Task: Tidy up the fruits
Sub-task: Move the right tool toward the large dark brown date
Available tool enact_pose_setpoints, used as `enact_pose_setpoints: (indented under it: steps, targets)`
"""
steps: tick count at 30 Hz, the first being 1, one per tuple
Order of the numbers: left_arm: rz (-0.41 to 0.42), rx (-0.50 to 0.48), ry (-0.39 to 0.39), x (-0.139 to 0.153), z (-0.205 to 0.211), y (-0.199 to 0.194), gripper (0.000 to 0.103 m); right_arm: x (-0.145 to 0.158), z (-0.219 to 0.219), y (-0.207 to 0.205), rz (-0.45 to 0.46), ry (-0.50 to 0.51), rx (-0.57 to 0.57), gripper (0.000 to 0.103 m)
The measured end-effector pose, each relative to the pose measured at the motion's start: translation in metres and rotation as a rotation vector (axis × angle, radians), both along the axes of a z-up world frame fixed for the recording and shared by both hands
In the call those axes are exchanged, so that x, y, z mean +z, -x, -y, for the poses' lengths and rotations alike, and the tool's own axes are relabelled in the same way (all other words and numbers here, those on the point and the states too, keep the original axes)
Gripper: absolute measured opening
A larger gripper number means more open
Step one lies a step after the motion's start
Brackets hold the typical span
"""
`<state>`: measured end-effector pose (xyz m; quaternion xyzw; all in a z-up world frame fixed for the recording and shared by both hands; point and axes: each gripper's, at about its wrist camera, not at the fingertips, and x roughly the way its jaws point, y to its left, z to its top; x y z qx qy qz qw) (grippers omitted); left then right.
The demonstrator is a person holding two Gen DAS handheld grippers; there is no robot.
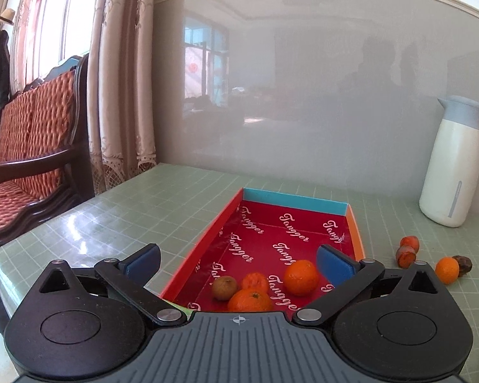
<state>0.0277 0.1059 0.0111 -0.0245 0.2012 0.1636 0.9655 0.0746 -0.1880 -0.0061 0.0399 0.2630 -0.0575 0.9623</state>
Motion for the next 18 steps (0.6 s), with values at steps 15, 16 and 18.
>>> enact_pose_setpoints:
  steps: [15,16,18]
  targets:
    - [0.005,0.147,0.007,-0.007,-0.036,0.024,0.103,-0.006,-0.046,-0.011,-0.016,0.021,0.096,0.103]
    - [0.009,0.166,0.005,-0.007,-0.039,0.026,0.103,-0.007,-0.050,-0.013,-0.018,0.023,0.106,0.103]
    - [0.014,0.198,0.004,-0.009,-0.046,0.029,0.103,-0.008,-0.059,-0.014,-0.022,0.027,0.127,0.103]
